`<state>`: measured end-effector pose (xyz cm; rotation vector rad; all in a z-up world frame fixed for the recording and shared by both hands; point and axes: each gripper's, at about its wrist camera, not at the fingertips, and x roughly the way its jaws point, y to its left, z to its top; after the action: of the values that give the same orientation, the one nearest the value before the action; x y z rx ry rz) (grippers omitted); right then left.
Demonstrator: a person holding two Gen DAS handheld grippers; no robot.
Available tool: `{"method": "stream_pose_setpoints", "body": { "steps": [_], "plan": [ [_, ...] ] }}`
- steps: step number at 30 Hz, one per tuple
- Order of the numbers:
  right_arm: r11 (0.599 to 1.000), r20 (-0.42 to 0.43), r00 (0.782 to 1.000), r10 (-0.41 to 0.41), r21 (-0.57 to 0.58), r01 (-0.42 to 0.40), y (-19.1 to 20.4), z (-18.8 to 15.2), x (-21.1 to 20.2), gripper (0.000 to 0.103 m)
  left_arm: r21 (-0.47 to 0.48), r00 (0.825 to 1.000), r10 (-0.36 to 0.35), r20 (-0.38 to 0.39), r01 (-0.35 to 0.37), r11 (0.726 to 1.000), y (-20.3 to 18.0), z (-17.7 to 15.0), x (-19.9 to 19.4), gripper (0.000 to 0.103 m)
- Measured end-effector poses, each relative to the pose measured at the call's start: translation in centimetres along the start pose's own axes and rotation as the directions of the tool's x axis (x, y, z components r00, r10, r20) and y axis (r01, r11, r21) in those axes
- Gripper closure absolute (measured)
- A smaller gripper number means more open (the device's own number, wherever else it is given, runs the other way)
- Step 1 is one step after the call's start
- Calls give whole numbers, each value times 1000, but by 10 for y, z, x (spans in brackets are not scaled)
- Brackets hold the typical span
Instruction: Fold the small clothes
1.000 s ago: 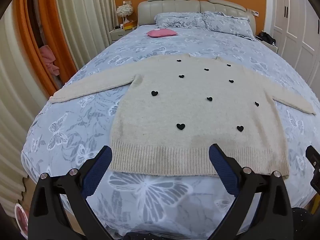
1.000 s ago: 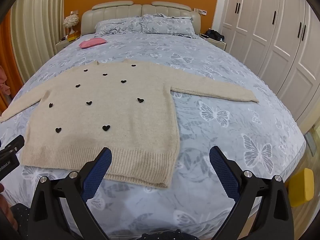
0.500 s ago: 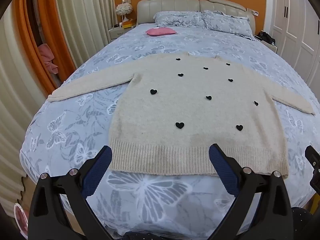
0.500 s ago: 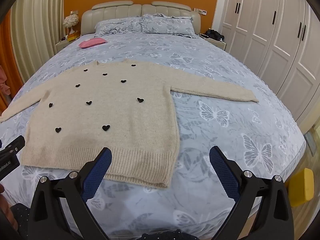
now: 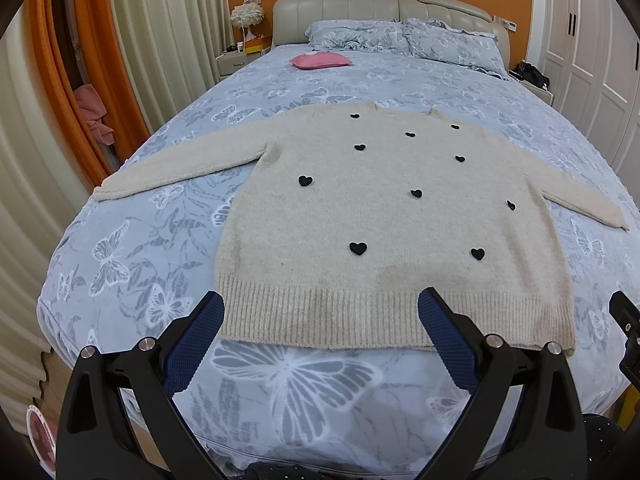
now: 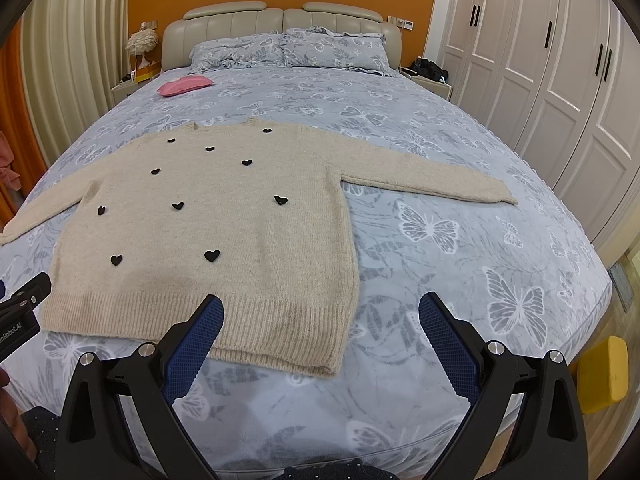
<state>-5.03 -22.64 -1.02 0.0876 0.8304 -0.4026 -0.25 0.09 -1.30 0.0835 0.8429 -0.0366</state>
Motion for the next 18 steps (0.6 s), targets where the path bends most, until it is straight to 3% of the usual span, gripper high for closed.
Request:
{"method": "stream_pose_setpoints", "body": {
  "steps": [18],
  "plan": [
    [1000, -1, 1000, 1, 1, -1, -1, 1, 1, 6, 3, 1000, -4, -5, 4, 1000, -2, 2, 4, 8]
  ]
}}
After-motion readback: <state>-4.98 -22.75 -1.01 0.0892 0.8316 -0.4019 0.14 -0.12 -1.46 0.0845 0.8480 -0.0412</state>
